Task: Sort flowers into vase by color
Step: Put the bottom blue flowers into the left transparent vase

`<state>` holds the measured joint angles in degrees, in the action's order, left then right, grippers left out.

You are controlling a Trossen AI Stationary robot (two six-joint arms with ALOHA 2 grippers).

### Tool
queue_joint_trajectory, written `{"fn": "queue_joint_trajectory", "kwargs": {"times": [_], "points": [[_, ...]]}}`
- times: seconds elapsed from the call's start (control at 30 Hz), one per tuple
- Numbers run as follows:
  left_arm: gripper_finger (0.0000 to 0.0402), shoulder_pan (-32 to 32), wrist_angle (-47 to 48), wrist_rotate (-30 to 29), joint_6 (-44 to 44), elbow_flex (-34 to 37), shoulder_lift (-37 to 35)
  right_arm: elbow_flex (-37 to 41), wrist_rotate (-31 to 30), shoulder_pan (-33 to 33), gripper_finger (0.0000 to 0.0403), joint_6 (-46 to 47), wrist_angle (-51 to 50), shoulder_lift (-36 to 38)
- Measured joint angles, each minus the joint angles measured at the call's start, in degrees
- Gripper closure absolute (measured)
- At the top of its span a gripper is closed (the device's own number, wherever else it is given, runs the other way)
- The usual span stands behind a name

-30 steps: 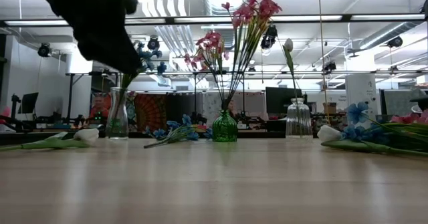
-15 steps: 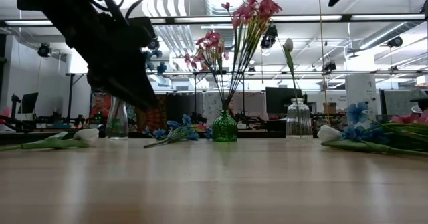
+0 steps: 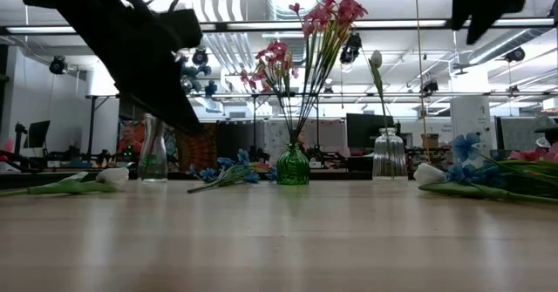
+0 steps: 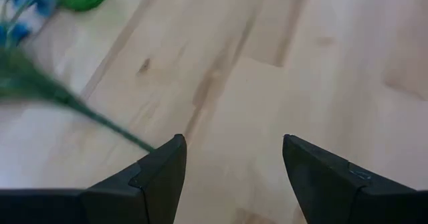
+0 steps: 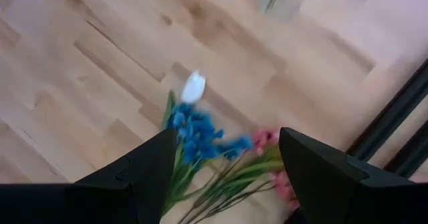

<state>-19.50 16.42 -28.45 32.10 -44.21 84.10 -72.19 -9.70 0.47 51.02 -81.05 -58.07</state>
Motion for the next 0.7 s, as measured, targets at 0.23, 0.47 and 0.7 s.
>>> {"fn": "queue_joint_trajectory", "kwargs": {"times": [0.23, 0.47, 0.7], "points": [[0.0172, 0.0, 4.7, 5.6, -13.9, 0.0, -6.2, 9.1, 9.0, 6.6, 0.0147, 15.8, 4.0, -3.1], [0.0172, 0.1, 2.6, 6.6, -10.4, 0.0, -12.0, 15.0, 13.8, 14.6, 0.0147, 20.5, 5.9, -8.4], [0.0172, 0.1, 1.7, 4.6, -7.3, 0.0, -11.2, 19.6, 9.7, 22.4, 0.0147, 23.0, 19.3, -12.6]]}}
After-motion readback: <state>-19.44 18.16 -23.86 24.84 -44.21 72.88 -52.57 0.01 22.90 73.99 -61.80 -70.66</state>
